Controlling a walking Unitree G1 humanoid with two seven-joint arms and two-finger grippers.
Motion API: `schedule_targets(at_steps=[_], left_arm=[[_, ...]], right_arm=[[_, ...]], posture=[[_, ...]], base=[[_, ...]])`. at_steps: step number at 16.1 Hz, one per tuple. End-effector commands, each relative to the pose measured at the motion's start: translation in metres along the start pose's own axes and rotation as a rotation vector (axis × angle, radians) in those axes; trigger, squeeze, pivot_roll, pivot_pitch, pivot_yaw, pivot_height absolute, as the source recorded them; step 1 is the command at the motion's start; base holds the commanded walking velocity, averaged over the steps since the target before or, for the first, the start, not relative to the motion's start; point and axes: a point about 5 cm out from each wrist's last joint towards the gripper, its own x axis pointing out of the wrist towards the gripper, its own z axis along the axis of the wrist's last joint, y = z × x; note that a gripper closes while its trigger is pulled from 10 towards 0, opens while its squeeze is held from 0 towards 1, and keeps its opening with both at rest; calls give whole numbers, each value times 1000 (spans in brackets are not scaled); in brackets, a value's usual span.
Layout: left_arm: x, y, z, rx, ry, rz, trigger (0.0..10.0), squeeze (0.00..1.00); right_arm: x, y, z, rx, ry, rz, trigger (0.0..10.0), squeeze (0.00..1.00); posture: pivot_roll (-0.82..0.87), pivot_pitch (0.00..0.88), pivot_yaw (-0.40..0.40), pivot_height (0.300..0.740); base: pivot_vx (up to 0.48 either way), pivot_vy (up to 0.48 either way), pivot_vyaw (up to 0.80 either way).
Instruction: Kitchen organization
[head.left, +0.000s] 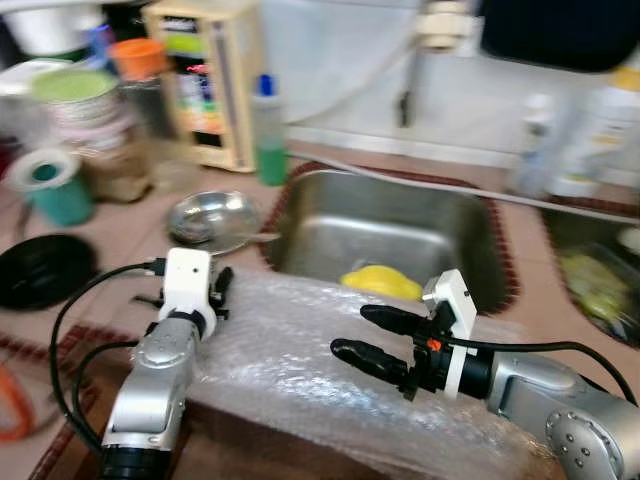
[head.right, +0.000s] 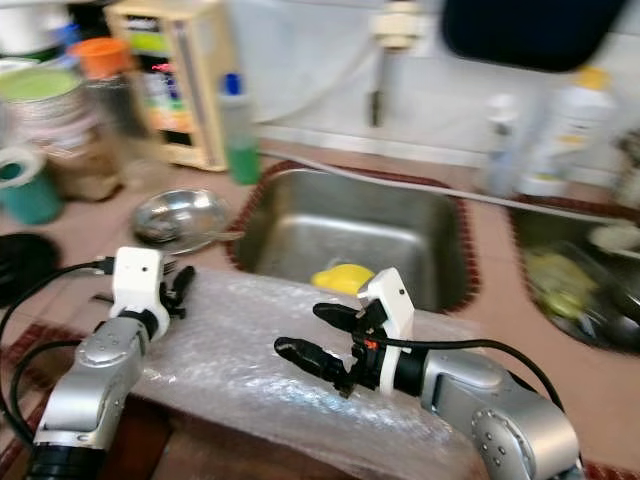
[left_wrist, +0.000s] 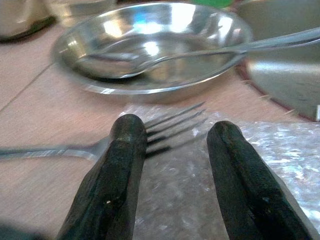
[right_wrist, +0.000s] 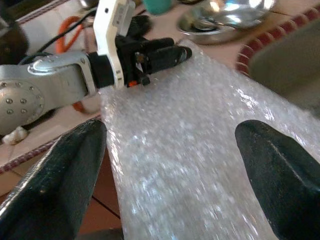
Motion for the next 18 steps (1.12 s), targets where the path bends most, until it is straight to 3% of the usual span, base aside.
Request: schedule_targets(at_steps=[1, 8, 18], left_arm=[[-2, 10, -12, 2, 56, 39, 0, 0], [-1, 11, -11, 3, 51, 38, 0, 0], [-9, 14, 7, 46, -36, 73, 0, 0]], right_arm=[[-1, 1, 5, -22, -15, -2, 10000, 0], [-1, -6, 3, -34, -6, -56, 10000, 0], [2, -11, 3, -41, -7, -81, 10000, 0]], posture=[[-26, 0, 19, 740], [-25, 0, 26, 740], [-19, 0, 31, 740]], base=[[0, 0, 619], [0, 0, 0], [0, 0, 0]])
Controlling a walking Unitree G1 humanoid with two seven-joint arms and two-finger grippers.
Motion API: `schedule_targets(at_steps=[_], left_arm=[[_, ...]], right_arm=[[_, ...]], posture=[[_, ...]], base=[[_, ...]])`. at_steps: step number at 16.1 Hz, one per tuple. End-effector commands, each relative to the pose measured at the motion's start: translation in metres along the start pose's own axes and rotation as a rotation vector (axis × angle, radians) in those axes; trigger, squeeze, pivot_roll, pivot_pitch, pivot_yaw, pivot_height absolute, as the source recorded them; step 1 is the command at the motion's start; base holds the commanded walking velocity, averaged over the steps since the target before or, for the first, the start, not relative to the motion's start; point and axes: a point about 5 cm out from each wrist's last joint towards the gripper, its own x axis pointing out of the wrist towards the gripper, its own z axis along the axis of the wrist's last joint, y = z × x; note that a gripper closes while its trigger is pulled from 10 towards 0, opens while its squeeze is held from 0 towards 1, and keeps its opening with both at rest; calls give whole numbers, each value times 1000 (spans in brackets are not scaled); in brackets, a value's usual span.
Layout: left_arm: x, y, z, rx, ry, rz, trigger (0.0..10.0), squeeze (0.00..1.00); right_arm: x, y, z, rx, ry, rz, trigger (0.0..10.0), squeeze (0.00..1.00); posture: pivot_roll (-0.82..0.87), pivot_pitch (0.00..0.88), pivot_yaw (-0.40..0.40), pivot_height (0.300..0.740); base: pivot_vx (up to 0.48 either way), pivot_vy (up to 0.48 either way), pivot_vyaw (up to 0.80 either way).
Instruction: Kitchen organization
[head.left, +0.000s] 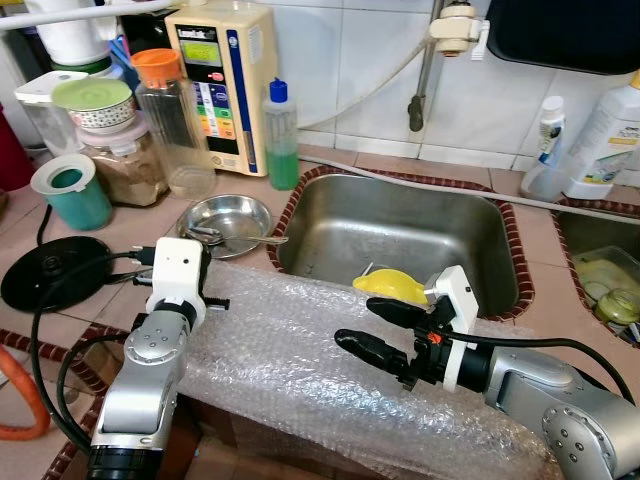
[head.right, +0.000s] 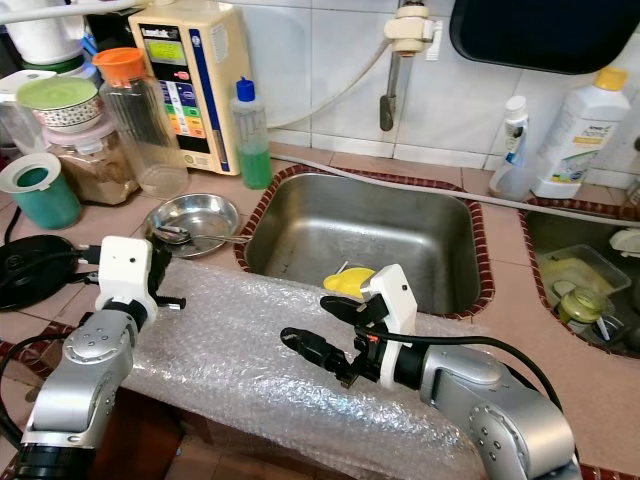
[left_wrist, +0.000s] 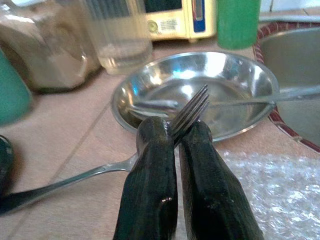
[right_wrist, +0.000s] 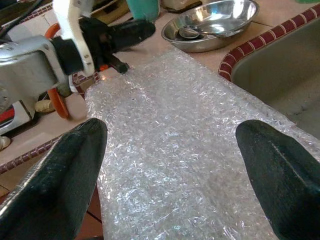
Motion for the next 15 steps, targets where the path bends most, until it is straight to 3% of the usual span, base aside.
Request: schedule_targets(at_steps=[1, 4, 9, 13, 15], left_arm=[[-4, 3, -12, -9, 57, 14, 0, 0], [-11, 0, 1, 37, -16, 9, 0, 0], [-13, -20, 53, 75, -252, -177, 0, 0], [-8, -18, 86, 28, -314, -185, 0, 0], [-6, -14, 91, 29, -305, -167, 0, 0]], right_arm=[[1, -1, 3, -23, -5, -16, 10000, 0], [1, -4, 4, -31, -4, -25, 10000, 0], [3, -14, 10, -55, -35, -81, 10000, 0], [4, -25, 14, -64, -70, -160, 10000, 0], [4, -28, 13, -65, -70, -181, 10000, 0]], posture=[[-19, 0, 31, 740], [-14, 0, 30, 740], [-7, 0, 22, 740], [-10, 0, 25, 740], [-10, 0, 26, 740]], base=[[0, 0, 0], [0, 0, 0], [0, 0, 0], [0, 0, 0], [0, 0, 0]])
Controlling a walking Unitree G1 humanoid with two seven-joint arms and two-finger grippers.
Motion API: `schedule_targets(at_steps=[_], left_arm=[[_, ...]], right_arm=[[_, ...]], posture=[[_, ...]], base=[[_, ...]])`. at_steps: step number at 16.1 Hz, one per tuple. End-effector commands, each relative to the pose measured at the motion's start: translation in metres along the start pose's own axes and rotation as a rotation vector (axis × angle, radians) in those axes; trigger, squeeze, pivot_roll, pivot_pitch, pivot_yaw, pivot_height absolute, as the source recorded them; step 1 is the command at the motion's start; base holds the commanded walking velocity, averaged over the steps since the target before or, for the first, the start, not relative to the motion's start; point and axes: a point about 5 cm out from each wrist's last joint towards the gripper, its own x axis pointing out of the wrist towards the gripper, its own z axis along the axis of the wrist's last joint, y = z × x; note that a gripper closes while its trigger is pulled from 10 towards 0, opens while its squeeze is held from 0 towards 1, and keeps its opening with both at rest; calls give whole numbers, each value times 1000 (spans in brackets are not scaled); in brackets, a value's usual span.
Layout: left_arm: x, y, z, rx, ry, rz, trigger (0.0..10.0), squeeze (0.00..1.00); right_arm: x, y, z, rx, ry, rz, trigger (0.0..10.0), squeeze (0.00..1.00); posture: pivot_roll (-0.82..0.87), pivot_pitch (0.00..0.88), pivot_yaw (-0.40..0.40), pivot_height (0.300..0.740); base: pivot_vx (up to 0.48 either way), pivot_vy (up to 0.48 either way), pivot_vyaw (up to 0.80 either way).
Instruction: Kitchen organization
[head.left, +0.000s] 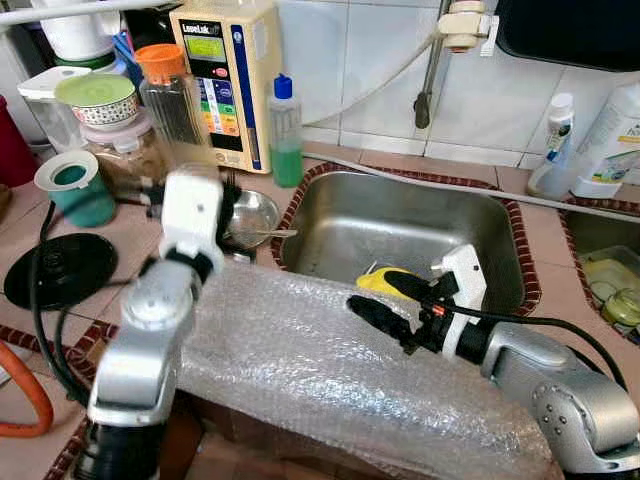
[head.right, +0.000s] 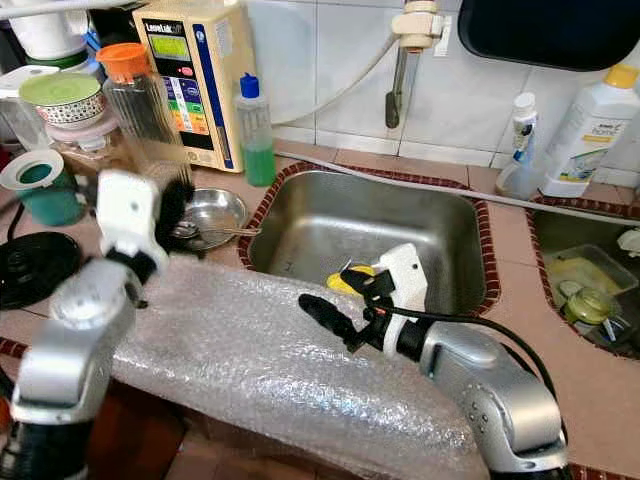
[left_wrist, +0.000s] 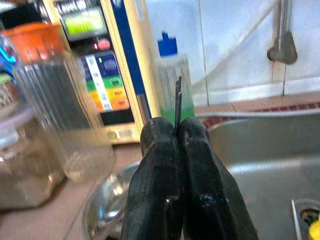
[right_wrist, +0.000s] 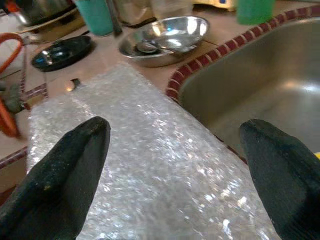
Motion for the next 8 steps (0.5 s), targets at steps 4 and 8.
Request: schedule_targets(at_steps=[4, 8], left_arm=[[6, -1, 32, -18, -68, -35, 0, 0], [20, -29, 55, -258, -110, -258, 0, 0]], right_arm=[[1, -4, 8, -46, -52, -41, 10000, 0], [11, -19, 29, -311, -143, -182, 10000, 0]], posture=[[-5, 0, 30, 740], [-5, 0, 34, 740]], base=[[0, 0, 0], [0, 0, 0]])
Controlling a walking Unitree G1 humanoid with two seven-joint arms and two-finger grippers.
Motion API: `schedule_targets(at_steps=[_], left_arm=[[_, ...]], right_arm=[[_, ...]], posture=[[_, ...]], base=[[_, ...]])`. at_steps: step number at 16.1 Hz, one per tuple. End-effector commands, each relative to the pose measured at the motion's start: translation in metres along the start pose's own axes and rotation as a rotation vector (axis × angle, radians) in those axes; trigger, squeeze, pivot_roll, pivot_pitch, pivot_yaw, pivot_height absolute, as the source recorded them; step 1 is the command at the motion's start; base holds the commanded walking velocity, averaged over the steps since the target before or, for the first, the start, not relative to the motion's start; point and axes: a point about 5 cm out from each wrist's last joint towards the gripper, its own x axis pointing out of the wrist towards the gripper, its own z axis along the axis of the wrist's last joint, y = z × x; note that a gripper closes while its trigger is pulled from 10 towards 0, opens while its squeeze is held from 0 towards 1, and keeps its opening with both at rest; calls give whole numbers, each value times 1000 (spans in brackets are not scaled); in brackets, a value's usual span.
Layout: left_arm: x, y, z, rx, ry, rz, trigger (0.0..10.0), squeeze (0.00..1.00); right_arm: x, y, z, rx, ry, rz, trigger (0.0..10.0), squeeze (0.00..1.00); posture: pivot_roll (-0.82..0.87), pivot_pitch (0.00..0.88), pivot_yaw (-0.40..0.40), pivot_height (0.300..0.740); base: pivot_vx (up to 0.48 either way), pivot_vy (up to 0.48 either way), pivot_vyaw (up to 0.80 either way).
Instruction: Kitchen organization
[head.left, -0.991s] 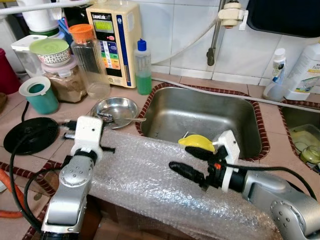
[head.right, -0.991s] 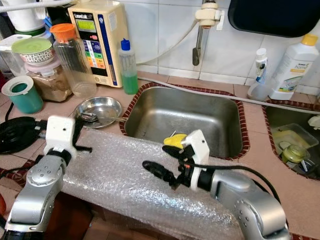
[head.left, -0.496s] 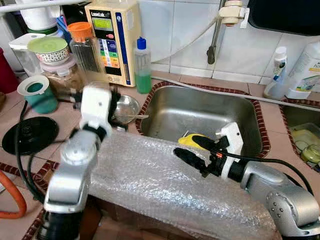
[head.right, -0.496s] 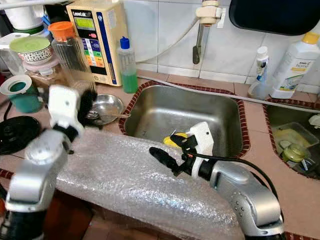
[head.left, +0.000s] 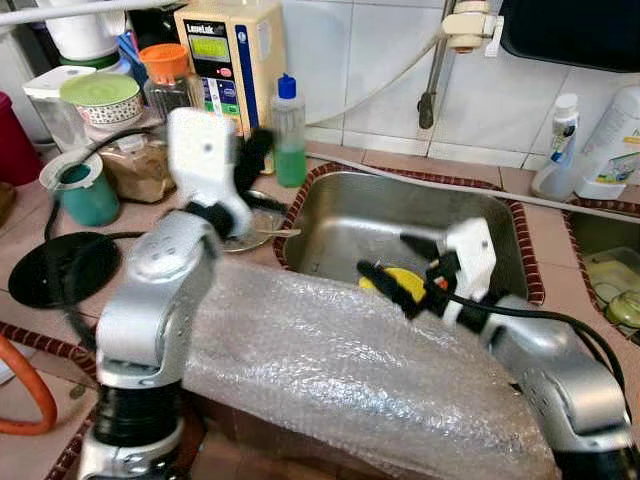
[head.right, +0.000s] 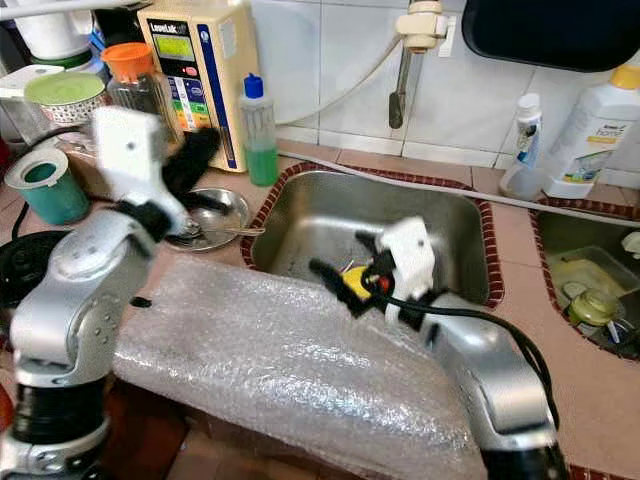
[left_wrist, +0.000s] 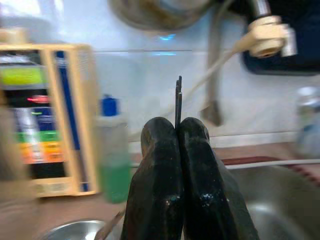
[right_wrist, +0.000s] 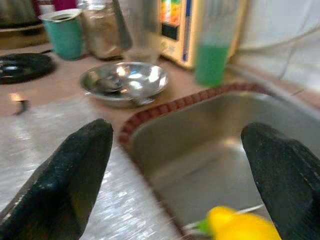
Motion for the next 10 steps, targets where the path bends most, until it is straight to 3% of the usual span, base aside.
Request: schedule_targets(at_steps=[1, 4, 5, 7, 10], left_arm=[[5, -4, -2, -57, 23, -39, 0, 0], [10, -22, -16, -187, 94, -210, 0, 0], [13, -24, -18, -232, 99, -210, 0, 0], [17, -31, -18, -328, 100, -250, 0, 0], [19, -46, -20, -393, 114, -333, 0, 0]], right_arm=[[4, -8, 0, -53, -2, -64, 10000, 0], [12, -15, 3, -153, -16, -113, 10000, 0], [15, -18, 4, -167, -24, -143, 10000, 0], [22, -20, 5, -171, -42, -158, 10000, 0], [39, -11, 1, -139, -52, -89, 10000, 0]], posture=[[-5, 0, 34, 740], [-12, 0, 43, 740], [-12, 0, 43, 740], [-19, 0, 49, 740], [-19, 0, 54, 740]], base=[[0, 0, 0], [0, 0, 0], [0, 0, 0], [0, 0, 0], [0, 0, 0]])
